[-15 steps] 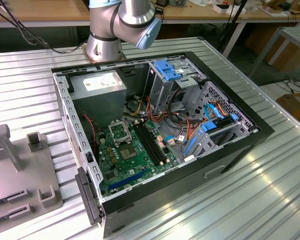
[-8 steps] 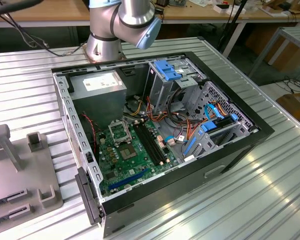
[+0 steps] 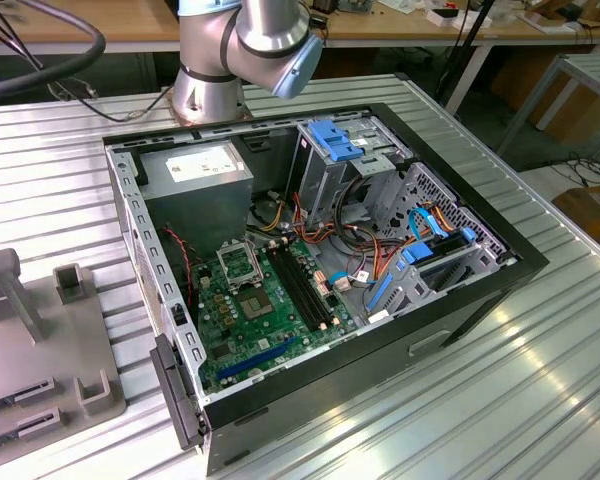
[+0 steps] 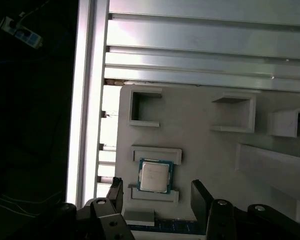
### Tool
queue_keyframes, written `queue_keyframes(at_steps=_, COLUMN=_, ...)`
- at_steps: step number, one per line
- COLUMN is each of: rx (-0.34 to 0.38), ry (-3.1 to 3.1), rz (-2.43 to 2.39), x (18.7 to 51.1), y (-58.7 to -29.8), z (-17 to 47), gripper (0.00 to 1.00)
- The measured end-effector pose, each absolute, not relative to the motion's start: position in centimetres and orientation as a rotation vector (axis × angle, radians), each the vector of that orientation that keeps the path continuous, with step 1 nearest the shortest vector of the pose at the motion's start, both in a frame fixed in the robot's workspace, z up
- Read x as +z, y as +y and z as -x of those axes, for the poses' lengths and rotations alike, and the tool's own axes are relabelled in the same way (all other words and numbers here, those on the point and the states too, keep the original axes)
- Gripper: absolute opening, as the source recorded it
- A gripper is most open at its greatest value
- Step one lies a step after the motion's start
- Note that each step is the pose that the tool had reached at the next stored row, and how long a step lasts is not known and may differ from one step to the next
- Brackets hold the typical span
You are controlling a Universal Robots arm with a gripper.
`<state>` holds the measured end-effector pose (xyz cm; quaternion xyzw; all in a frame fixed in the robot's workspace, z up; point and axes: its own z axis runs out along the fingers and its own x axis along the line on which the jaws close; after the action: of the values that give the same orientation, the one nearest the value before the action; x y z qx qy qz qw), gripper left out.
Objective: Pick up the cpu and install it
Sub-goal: 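Pick up the cpu and move it towards the insertion slot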
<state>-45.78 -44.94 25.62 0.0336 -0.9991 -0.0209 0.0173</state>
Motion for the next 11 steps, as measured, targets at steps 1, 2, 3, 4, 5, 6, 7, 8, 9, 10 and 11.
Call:
queue_keyframes(at_steps=1, rx=-0.065, ry=-3.105, rz=-0.105, x=25.46, y=-44.95, z=45.78, gripper=0.66)
queue_keyframes(at_steps=2, rx=-0.065, ry=-3.105, rz=-0.105, x=25.31, y=-44.95, z=45.78, gripper=0.66)
queue_keyframes(at_steps=3, rx=-0.065, ry=-3.104, rz=-0.105, x=25.28, y=-44.95, z=45.78, gripper=0.66)
queue_keyframes(at_steps=4, rx=-0.064, ry=-3.104, rz=-0.105, x=25.28, y=-44.95, z=45.78, gripper=0.66)
queue_keyframes(at_steps=5, rx=-0.065, ry=-3.104, rz=-0.105, x=25.27, y=-44.95, z=45.78, gripper=0.66)
queue_keyframes(at_steps=6, rx=-0.065, ry=-3.104, rz=-0.105, x=25.26, y=-44.95, z=45.78, gripper=0.66)
queue_keyframes(at_steps=7, rx=-0.065, ry=-3.104, rz=-0.105, x=25.26, y=-44.95, z=45.78, gripper=0.66)
queue_keyframes(at_steps=8, rx=-0.065, ry=-3.104, rz=-0.105, x=25.26, y=-44.95, z=45.78, gripper=0.66)
queue_keyframes(at_steps=9, rx=-0.065, ry=-3.104, rz=-0.105, x=25.26, y=-44.95, z=45.78, gripper=0.66)
queue_keyframes(at_steps=10, rx=-0.065, ry=-3.104, rz=-0.105, x=25.26, y=-44.95, z=45.78, gripper=0.66)
queue_keyframes(at_steps=11, rx=-0.065, ry=-3.104, rz=-0.105, x=25.25, y=-44.95, z=45.78, gripper=0.66)
